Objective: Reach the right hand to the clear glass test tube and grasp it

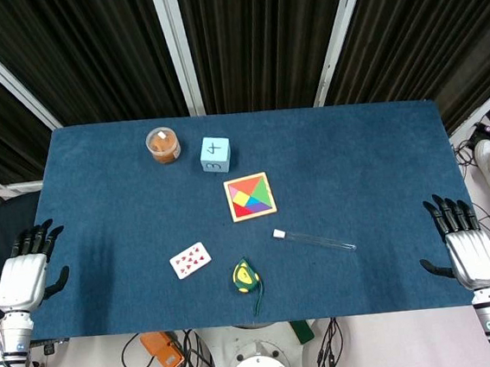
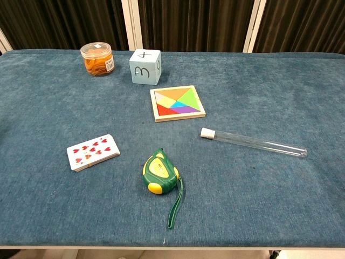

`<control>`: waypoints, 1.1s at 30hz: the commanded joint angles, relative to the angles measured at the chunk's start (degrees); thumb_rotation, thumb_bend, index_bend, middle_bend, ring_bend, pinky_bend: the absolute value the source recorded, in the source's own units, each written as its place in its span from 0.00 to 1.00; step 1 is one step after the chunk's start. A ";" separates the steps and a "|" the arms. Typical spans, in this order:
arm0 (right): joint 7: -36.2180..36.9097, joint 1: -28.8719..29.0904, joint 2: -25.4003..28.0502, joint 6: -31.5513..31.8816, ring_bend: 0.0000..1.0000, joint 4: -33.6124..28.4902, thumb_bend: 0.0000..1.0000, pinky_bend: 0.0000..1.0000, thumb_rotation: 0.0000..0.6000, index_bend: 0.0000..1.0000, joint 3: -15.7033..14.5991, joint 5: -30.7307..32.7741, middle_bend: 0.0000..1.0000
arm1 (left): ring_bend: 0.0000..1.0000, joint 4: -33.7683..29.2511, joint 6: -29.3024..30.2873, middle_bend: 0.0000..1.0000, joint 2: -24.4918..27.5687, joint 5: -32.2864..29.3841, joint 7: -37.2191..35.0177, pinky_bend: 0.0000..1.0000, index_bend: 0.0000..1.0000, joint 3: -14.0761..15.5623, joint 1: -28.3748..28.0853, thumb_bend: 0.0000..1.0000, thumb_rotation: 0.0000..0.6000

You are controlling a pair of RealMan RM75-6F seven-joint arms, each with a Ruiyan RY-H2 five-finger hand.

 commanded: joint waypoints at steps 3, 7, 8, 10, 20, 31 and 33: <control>0.07 0.05 -0.03 0.00 0.00 0.16 0.21 0.00 1.00 0.00 -0.01 -0.14 0.00 | 0.00 -0.02 0.06 0.00 0.03 0.04 0.01 0.04 0.11 0.03 0.04 0.37 1.00; -0.06 0.10 -0.11 -0.18 0.00 0.20 0.21 0.00 1.00 0.00 0.03 0.07 0.00 | 0.00 -0.03 0.30 0.00 0.07 0.13 -0.01 0.04 0.11 0.00 0.12 0.37 1.00; -0.03 0.11 -0.13 -0.17 0.00 0.16 0.21 0.00 1.00 0.01 0.05 0.10 0.00 | 0.00 0.01 0.31 0.00 0.05 0.12 0.00 0.04 0.11 -0.02 0.12 0.37 1.00; 0.21 0.14 -0.21 -0.24 0.00 0.07 0.22 0.00 1.00 0.04 0.15 0.27 0.01 | 0.00 -0.18 0.41 0.00 -0.04 -0.17 0.01 0.04 0.11 -0.09 0.24 0.37 1.00; -6.19 7.50 -0.90 -11.72 0.00 -4.43 0.22 0.00 1.00 0.26 3.23 6.26 0.25 | 0.00 -0.68 0.85 0.00 0.13 0.27 0.10 0.04 0.11 0.17 0.53 0.37 1.00; -19.68 17.14 -13.36 -18.91 0.13 -9.23 0.56 0.00 1.00 0.49 8.18 22.71 0.42 | 0.00 -1.09 0.59 0.00 0.84 0.83 -1.13 0.04 0.11 0.55 0.67 0.37 1.00; -21.97 18.61 -16.21 -18.96 0.14 -8.34 0.58 0.00 1.00 0.50 8.42 24.38 0.42 | 0.00 -1.10 0.67 0.00 0.92 0.96 -1.27 0.04 0.11 0.55 0.70 0.37 1.00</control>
